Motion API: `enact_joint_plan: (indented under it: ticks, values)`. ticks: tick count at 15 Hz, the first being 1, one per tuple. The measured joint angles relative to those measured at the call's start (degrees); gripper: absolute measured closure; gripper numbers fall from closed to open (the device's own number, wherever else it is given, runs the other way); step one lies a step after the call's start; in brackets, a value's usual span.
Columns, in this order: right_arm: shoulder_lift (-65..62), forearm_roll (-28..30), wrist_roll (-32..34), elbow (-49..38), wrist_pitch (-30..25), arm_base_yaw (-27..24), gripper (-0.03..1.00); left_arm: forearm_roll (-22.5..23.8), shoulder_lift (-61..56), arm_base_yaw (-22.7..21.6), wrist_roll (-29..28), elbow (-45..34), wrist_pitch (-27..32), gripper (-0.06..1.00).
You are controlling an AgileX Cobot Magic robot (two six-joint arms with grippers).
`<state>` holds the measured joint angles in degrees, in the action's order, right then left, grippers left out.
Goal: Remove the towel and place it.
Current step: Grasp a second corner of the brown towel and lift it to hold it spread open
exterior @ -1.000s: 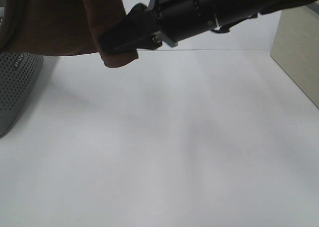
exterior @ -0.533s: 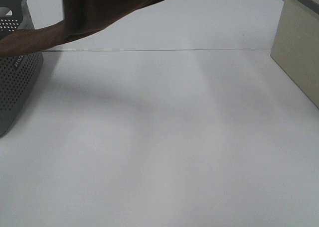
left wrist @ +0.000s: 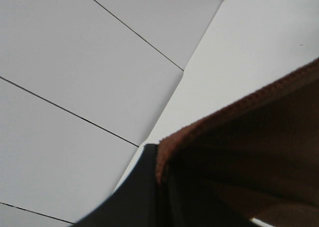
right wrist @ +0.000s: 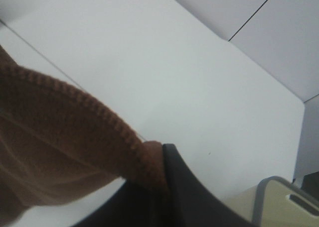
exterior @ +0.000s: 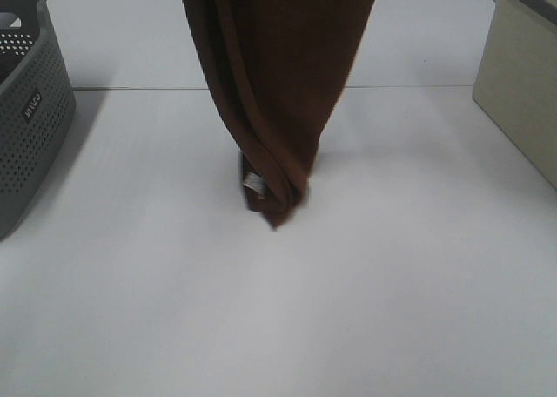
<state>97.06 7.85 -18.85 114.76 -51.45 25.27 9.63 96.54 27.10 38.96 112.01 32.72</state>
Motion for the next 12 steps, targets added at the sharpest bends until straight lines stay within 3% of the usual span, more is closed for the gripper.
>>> enact_joint_plan:
  ticks: [3,7,12]
  values:
    - [5.2,6.6,1.2,5.9,9.5,0.0,0.96,-0.1,3.2,-2.3,0.1,0.0,-12.9,0.94]
    - [7.5,13.3,9.9,6.3,23.9,0.0,0.96,-0.2,6.1,-4.7,0.1,0.0,-27.0,0.94]
    - [10.6,20.4,20.4,7.4,35.0,-0.3,0.96,-2.8,11.5,-8.4,-3.7,0.0,-45.2,0.94]
